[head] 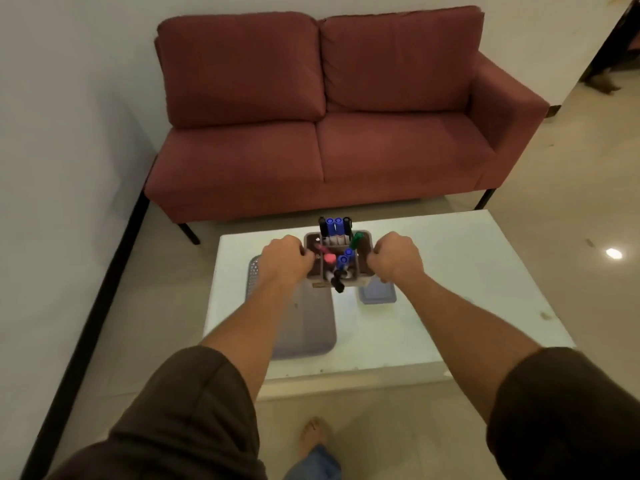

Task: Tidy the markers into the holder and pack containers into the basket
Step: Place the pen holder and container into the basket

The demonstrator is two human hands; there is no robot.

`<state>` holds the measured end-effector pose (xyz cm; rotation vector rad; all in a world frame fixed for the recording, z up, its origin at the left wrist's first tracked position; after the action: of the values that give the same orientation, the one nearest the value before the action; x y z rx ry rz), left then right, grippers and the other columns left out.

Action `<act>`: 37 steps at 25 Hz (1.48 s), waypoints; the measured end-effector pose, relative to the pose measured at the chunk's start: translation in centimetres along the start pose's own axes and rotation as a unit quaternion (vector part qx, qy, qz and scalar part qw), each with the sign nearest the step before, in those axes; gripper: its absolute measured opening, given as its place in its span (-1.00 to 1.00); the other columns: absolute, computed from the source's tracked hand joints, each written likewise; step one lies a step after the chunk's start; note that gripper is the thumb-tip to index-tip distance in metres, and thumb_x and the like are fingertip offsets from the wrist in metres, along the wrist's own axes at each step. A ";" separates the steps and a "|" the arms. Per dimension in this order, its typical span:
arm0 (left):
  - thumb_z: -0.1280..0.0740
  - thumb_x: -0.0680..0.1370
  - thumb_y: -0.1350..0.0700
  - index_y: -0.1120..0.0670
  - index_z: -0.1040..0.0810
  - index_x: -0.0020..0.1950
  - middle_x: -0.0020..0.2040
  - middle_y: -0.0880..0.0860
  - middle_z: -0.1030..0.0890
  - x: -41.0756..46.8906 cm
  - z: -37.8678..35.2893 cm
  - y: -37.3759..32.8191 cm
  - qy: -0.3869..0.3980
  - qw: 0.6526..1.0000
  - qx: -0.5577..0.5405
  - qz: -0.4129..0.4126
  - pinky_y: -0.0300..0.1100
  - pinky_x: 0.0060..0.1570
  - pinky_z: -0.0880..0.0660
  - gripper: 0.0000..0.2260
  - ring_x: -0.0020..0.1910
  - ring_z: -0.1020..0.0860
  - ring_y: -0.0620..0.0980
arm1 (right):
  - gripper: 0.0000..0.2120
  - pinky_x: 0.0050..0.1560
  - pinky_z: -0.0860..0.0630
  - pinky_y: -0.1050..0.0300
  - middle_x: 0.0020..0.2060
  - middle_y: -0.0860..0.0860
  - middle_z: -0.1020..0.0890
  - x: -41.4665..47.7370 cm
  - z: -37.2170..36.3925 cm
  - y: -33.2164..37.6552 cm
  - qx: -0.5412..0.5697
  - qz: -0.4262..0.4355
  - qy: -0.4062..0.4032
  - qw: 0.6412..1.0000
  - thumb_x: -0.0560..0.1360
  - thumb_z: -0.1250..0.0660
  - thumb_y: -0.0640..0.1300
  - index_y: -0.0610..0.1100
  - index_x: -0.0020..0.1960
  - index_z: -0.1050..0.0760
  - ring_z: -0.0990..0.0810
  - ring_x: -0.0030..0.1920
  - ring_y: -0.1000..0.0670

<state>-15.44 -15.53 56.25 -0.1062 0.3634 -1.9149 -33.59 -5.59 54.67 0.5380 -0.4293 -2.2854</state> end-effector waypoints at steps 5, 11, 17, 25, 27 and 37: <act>-0.28 0.54 -0.07 0.08 -0.61 -0.17 -0.25 0.08 -0.62 1.5 -0.6 7.0 -0.016 0.999 0.020 0.048 -0.16 -0.32 -0.42 -0.75 -0.30 -0.53 0.10 | -0.83 -0.16 -0.69 0.02 -0.31 -0.12 -0.69 0.2 -6.2 4.6 0.009 0.036 0.040 0.998 0.45 -0.32 -0.14 -0.20 -0.21 -0.63 -0.70 -0.29 -0.13; -0.27 0.57 -0.05 0.06 -0.60 -0.07 -0.22 0.05 -0.60 4.2 -7.7 12.9 0.034 0.997 0.051 0.052 -0.16 -0.29 -0.46 -0.78 -0.28 -0.53 0.06 | -0.83 -0.23 -0.68 0.07 -0.35 -0.09 -0.65 4.1 -14.9 4.3 -0.023 0.050 0.076 0.996 0.51 -0.33 -0.14 -0.19 -0.16 -0.63 -0.67 -0.33 -0.08; -0.25 0.60 -0.05 0.06 -0.59 -0.06 -0.27 0.00 -0.54 9.0 -12.5 15.4 0.057 0.996 0.052 0.053 -0.17 -0.30 -0.44 -0.77 -0.30 -0.51 0.02 | -0.85 -0.29 -0.63 0.10 -0.38 -0.03 -0.59 8.6 -20.6 4.1 -0.019 0.029 0.083 0.996 0.53 -0.33 -0.16 -0.15 -0.18 -0.63 -0.61 -0.34 -0.01; -0.25 0.61 -0.03 0.05 -0.59 -0.06 -0.29 -0.03 -0.51 14.0 -16.7 17.6 0.084 0.994 0.056 0.050 -0.20 -0.31 -0.39 -0.79 -0.33 -0.48 -0.05 | -0.84 -0.17 -0.69 -0.02 -0.30 -0.07 -0.67 13.0 -25.0 4.3 -0.012 -0.001 0.104 0.994 0.49 -0.34 -0.12 -0.13 -0.14 -0.68 -0.67 -0.27 -0.10; -0.25 0.62 -0.04 0.04 -0.59 -0.05 -0.27 -0.04 -0.52 14.6 -17.1 18.1 0.087 0.993 0.056 0.049 -0.22 -0.31 -0.38 -0.80 -0.32 -0.48 -0.06 | -0.83 -0.18 -0.68 0.02 -0.29 -0.07 -0.68 13.4 -25.6 4.6 -0.011 -0.005 0.106 0.994 0.50 -0.33 -0.12 -0.13 -0.14 -0.69 -0.67 -0.26 -0.08; -0.22 0.61 -0.04 0.02 -0.60 -0.05 -0.24 -0.04 -0.55 18.9 -18.7 18.7 0.085 0.994 0.044 0.046 -0.19 -0.28 -0.42 -0.78 -0.28 -0.51 -0.03 | -0.85 -0.09 -0.66 0.04 -0.19 -0.08 -0.70 17.1 -27.0 5.5 0.006 -0.015 0.088 0.996 0.54 -0.34 -0.13 -0.12 -0.03 -0.69 -0.67 -0.17 -0.09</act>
<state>-10.17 -35.31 31.02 0.1315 0.3910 -1.8508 -27.98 -25.58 29.74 0.7488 -0.3506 -2.2414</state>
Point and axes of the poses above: each hand's wrist, its own x-axis towards the middle knuckle, its own z-axis out of the back of the hand, y = z × x, the point moved 1 cm from there along x, towards the middle knuckle
